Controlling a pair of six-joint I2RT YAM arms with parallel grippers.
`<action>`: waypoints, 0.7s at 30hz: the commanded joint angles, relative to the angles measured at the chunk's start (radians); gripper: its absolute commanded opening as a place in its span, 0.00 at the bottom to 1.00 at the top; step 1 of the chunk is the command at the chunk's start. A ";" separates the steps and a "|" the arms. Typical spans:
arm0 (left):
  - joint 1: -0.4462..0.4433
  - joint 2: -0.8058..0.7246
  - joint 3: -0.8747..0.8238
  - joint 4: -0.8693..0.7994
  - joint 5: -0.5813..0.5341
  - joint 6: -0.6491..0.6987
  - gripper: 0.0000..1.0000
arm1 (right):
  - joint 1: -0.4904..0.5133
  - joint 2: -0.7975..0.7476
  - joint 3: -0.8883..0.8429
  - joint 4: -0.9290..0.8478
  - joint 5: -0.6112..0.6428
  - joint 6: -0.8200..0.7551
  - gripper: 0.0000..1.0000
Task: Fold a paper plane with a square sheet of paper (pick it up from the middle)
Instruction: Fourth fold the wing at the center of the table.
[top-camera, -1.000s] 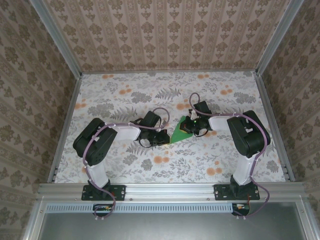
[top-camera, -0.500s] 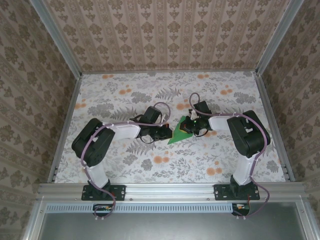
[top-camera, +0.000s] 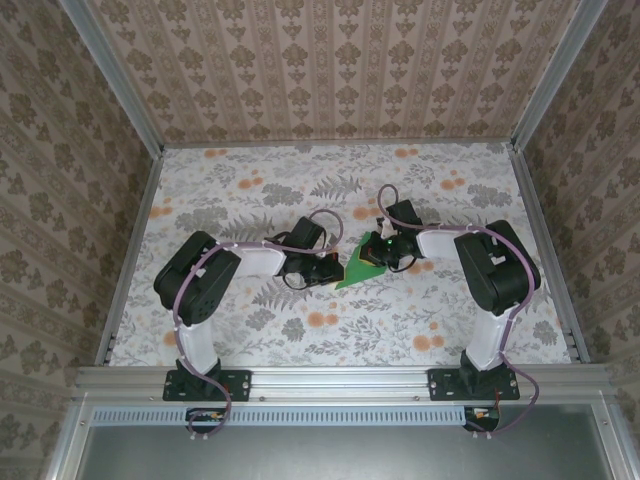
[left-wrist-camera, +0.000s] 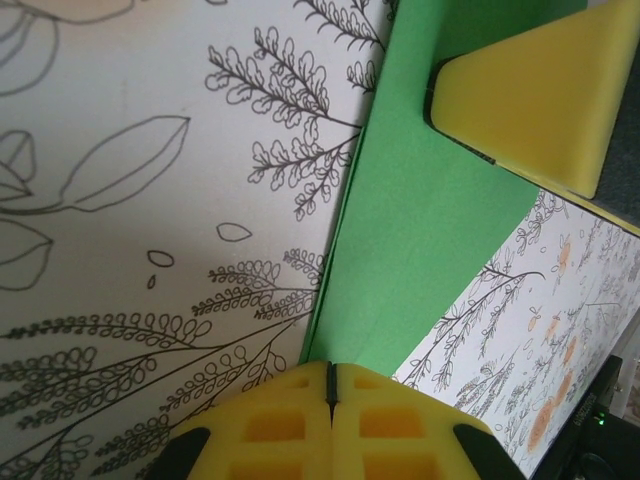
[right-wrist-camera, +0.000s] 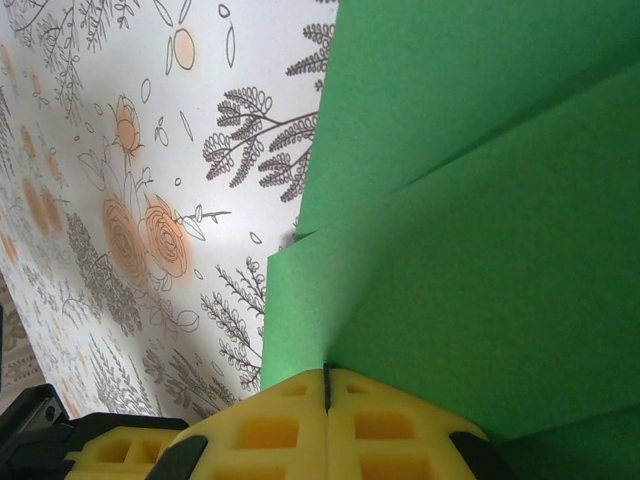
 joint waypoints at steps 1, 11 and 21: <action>-0.004 0.021 -0.025 -0.094 -0.018 0.019 0.00 | -0.005 -0.076 0.016 -0.048 0.007 -0.054 0.03; -0.004 0.028 -0.014 -0.092 -0.015 0.027 0.00 | 0.059 -0.148 -0.057 -0.001 -0.001 0.004 0.00; -0.005 0.032 -0.012 -0.100 -0.016 0.028 0.00 | 0.121 -0.080 -0.072 0.033 0.021 0.014 0.00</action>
